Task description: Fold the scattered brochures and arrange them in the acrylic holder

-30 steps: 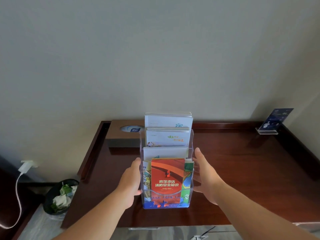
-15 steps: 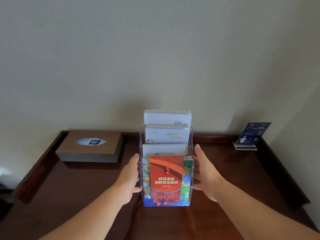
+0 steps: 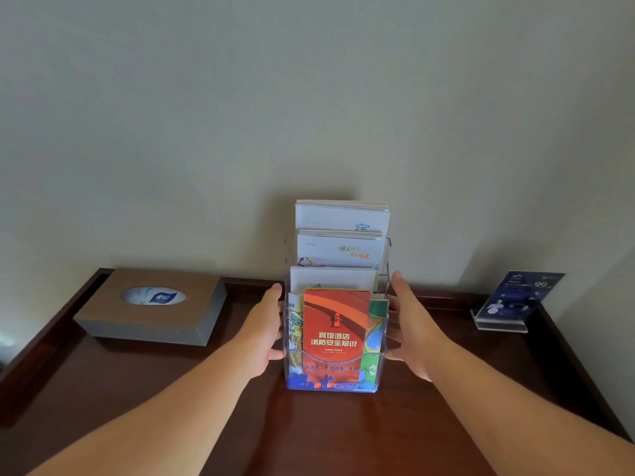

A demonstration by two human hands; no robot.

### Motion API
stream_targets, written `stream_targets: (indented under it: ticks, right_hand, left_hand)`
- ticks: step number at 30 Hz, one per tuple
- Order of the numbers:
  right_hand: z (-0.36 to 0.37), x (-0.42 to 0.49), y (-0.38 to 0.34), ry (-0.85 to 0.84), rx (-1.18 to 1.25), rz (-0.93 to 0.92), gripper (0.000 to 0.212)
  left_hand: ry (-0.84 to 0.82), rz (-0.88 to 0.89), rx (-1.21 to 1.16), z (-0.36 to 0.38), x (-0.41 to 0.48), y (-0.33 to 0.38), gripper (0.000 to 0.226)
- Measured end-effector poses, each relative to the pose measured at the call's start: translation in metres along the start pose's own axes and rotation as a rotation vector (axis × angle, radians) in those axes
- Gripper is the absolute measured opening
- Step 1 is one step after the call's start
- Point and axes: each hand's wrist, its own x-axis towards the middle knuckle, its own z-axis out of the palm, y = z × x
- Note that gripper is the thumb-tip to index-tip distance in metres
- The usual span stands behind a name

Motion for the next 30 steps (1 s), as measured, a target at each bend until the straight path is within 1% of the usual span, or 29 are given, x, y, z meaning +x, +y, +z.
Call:
stream_targets:
  ticks: [9, 18, 21, 30]
  right_hand:
    - [0.003, 0.016, -0.005, 0.008, 0.004, -0.025, 0.059]
    - [0.009, 0.028, -0.016, 0.02, -0.005, -0.039, 0.06]
    - [0.01, 0.03, -0.02, 0.019, 0.005, -0.014, 0.059]
    - [0.016, 0.038, -0.026, 0.019, -0.002, -0.022, 0.065]
  left_hand:
    - [0.009, 0.026, 0.041, 0.002, 0.019, 0.011, 0.052]
    - [-0.033, 0.067, 0.086, -0.001, 0.032, 0.023, 0.047]
    - [-0.057, 0.067, 0.091, -0.001, 0.032, 0.028, 0.048]
    - [-0.084, 0.065, 0.116, 0.0, 0.042, 0.036, 0.05]
